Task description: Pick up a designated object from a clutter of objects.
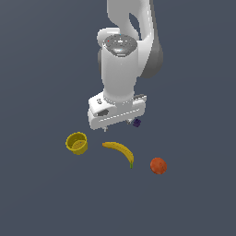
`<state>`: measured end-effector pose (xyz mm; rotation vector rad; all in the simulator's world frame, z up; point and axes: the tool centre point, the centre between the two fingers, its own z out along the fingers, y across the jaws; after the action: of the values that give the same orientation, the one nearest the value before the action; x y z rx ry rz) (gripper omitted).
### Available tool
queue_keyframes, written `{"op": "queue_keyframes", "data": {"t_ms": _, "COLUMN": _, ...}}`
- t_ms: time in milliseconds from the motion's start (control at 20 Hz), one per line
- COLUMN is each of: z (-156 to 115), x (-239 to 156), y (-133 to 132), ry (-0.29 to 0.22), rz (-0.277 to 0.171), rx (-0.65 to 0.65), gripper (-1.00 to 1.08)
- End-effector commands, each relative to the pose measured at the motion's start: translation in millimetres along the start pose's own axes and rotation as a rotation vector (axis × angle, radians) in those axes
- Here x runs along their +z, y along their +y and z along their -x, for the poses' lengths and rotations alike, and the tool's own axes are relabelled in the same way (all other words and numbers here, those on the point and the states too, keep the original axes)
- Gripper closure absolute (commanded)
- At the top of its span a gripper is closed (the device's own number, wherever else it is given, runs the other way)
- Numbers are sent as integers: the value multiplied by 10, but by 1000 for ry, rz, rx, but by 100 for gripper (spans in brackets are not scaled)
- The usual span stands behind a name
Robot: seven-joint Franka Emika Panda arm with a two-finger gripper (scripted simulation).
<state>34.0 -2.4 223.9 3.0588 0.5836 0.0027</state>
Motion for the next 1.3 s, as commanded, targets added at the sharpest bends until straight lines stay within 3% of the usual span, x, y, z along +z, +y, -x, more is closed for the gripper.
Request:
{"op": "queue_keyframes", "data": {"t_ms": 0, "z": -50, "x": 203, "y": 5, "ry": -1, "rz": 0, "rx": -72, "gripper": -92}}
{"op": "queue_keyframes", "data": {"t_ms": 650, "z": -187, "x": 1186, "y": -45, "ry": 4, "rz": -16, "rx": -411, "gripper": -92}}
{"op": "queue_keyframes", "data": {"t_ms": 1250, "z": -198, "x": 1546, "y": -93, "ry": 11, "rz": -26, "rx": -532, "gripper": -92}}
